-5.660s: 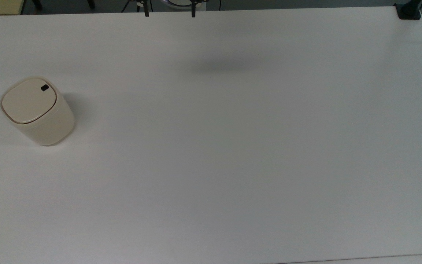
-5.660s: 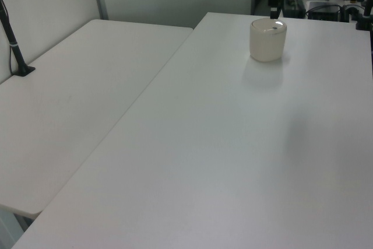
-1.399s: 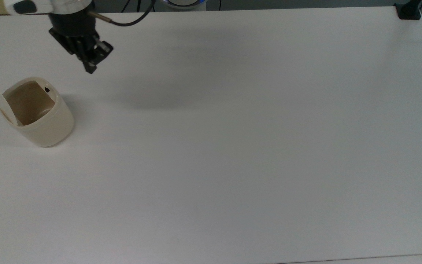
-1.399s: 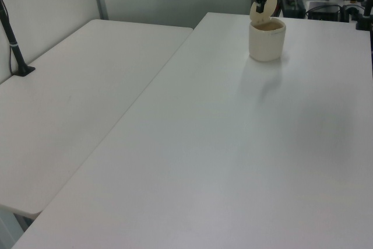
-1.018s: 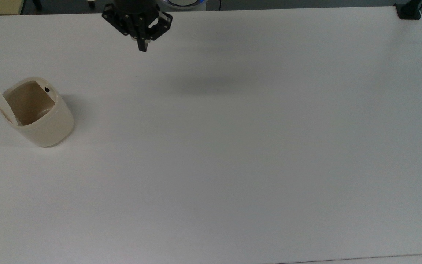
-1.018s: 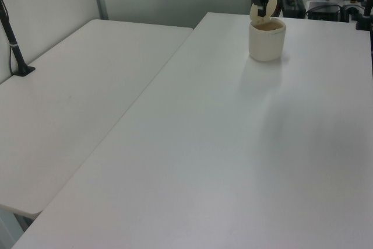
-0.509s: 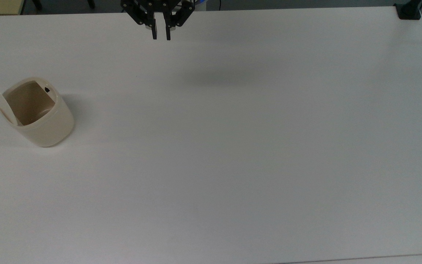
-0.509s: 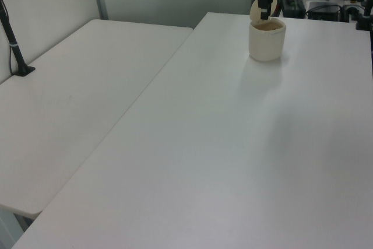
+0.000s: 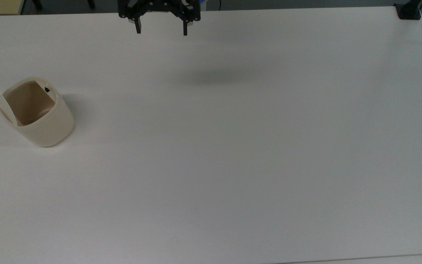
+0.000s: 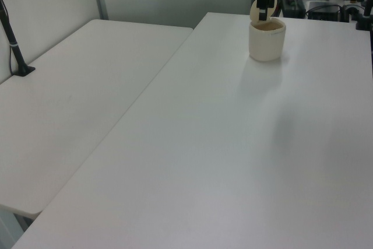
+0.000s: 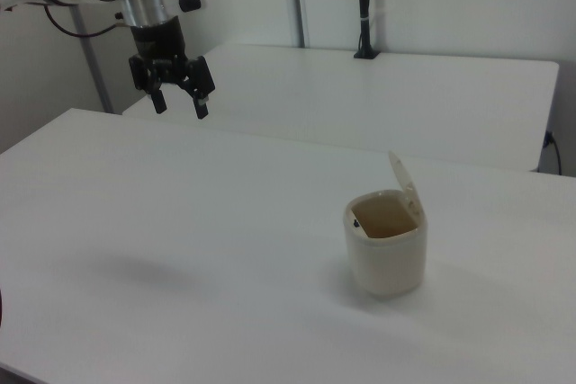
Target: Open the trash bin
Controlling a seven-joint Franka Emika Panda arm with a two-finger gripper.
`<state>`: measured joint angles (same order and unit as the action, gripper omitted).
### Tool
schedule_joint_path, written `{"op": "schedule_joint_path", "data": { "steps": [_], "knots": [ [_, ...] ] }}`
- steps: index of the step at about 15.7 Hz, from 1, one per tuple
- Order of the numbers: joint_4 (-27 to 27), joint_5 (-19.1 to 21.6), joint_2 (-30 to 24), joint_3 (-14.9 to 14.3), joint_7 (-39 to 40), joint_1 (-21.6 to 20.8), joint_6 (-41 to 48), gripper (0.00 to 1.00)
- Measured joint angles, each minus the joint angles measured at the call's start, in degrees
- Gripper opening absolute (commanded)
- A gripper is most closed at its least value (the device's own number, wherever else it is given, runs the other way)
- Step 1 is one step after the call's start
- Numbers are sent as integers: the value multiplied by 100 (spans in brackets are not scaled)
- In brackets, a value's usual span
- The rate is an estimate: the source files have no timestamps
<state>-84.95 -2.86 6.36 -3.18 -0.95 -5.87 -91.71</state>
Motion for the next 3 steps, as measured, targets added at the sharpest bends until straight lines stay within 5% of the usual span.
{"op": "schedule_joint_path", "data": {
  "steps": [3],
  "knots": [
    [0,0,-3,-13,0,0,0,100]
  ]
}}
